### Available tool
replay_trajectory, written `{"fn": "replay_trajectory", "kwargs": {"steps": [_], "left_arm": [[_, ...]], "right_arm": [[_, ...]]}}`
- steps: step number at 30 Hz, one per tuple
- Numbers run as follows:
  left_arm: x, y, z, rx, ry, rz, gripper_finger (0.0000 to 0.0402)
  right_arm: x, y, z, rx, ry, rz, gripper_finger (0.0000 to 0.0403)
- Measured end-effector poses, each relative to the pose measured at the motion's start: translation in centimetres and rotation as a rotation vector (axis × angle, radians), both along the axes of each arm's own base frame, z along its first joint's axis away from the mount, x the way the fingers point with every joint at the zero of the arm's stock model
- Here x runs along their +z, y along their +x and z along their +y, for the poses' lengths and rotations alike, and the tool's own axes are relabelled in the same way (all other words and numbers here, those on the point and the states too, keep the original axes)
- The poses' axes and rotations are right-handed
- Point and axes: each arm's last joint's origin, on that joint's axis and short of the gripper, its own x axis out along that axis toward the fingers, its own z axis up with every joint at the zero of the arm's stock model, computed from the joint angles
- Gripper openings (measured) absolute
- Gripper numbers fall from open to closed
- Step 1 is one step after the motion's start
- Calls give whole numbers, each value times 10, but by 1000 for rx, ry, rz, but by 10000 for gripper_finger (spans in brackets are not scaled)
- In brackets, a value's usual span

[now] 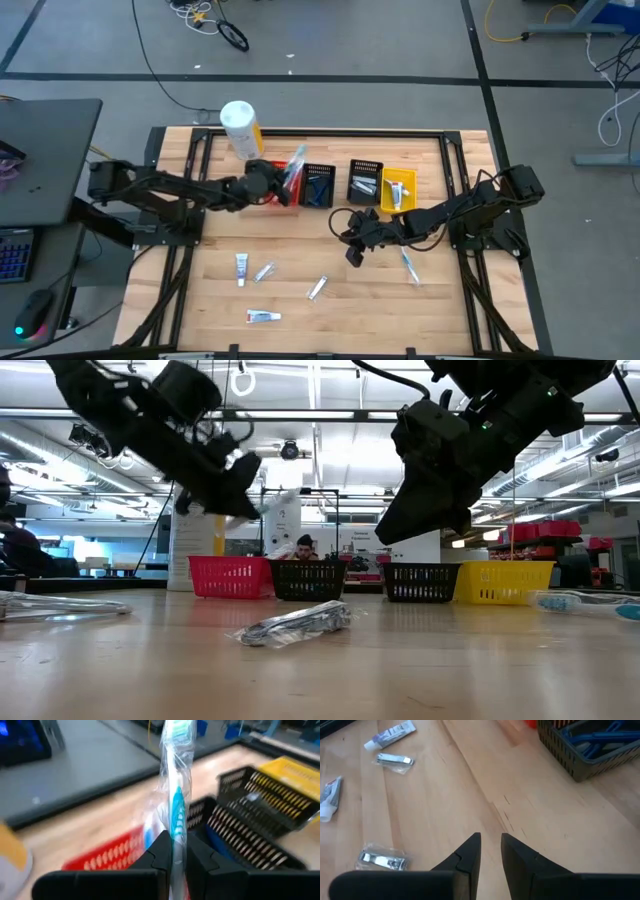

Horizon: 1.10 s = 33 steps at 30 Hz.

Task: Pick & Place Travel size toiletries
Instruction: Put the green toothbrush into the red basket, then put the blue toothbrush into the red basket

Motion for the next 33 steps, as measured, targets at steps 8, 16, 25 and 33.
{"fn": "replay_trajectory", "kwargs": {"steps": [8, 16, 25, 33], "left_arm": [[-35, 4, 3, -57, -79, 57, 35], [-46, 6, 5, -3, -112, 53, 87], [-42, 9, 3, -28, -48, 52, 148], [-19, 7, -2, -66, -14, -28, 155]], "right_arm": [[0, 0, 0, 1, -1, 0, 81], [-3, -3, 0, 63, -78, 52, 81], [-2, -3, 5, 270, -288, 69, 81], [3, 2, 3, 331, -380, 10, 81]]}}
